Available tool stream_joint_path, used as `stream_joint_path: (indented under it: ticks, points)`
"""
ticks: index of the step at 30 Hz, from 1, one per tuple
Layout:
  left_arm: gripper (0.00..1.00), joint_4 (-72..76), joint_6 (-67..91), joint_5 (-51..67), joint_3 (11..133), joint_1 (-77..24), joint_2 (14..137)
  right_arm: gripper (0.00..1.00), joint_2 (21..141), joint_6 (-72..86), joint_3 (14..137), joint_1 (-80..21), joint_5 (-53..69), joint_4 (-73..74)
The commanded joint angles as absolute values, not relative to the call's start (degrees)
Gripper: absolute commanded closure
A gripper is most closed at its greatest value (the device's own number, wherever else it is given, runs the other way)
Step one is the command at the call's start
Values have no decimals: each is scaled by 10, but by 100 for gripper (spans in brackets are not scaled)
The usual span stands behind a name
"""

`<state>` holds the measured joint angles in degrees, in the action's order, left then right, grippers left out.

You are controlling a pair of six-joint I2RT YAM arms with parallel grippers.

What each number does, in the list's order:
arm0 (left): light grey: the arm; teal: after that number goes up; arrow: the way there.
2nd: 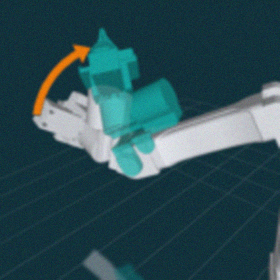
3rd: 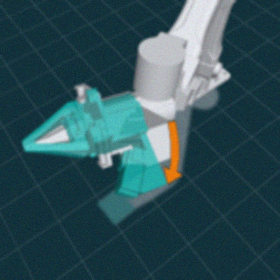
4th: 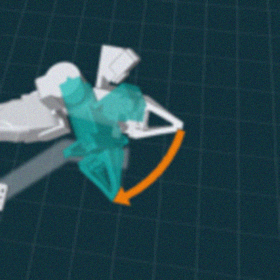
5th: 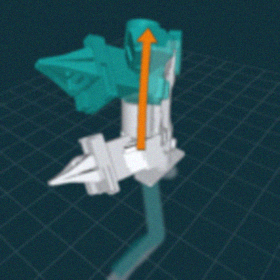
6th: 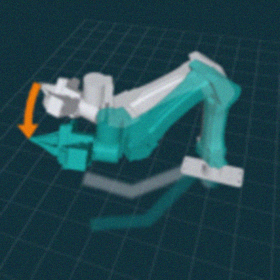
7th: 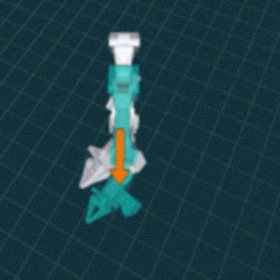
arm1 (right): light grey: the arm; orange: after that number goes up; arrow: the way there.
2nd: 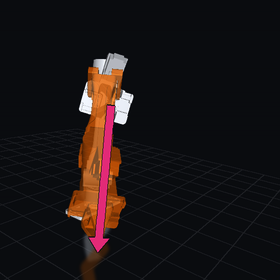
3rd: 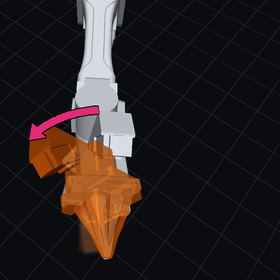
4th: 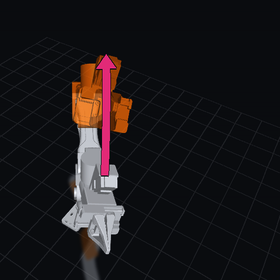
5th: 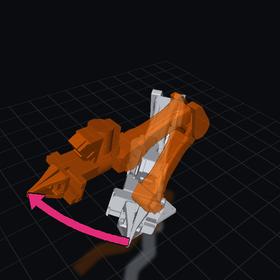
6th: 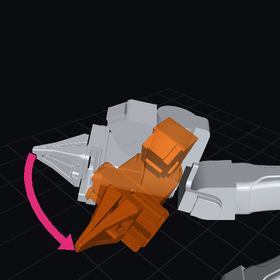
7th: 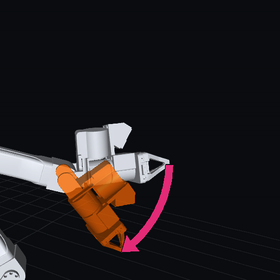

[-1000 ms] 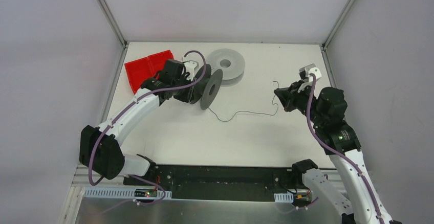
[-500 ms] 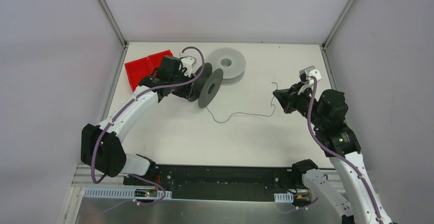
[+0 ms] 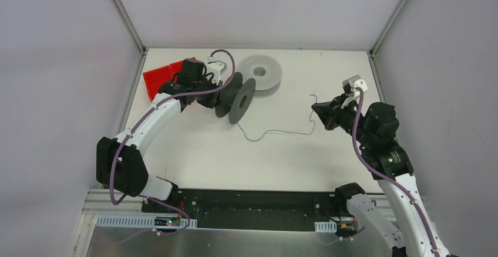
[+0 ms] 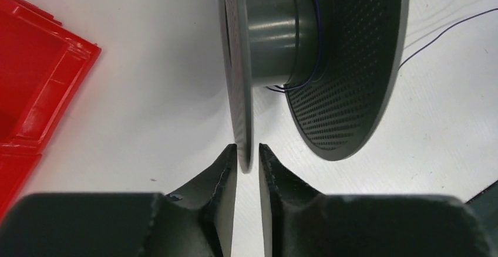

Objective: Wrap the cables
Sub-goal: Wrap the cable around the cable reel.

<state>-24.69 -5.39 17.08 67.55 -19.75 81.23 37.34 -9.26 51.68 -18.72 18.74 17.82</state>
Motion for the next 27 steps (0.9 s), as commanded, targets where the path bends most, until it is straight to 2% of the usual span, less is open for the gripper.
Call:
stream_joint_path:
  ticks: [1,3,9,15,21,23,27]
  points:
    - [91,-250,-72,187,695,-192,817,100,378,-95,529,-185,202,156]
    - [100,-251,-72,182,687,-192,792,100,376,-114,538,-185,201,164]
    - [100,-290,-93,252,670,-194,713,100,385,-196,578,-185,236,187]
    - [100,-346,-171,345,646,-253,659,100,451,-323,612,-185,405,225]
    - [100,-350,-181,340,632,-292,664,100,534,-349,617,-199,572,157]
    - [100,-350,-177,340,635,-292,671,100,571,-383,631,-226,579,179]
    - [100,-348,-175,357,638,-292,680,100,649,-527,675,-320,508,290]
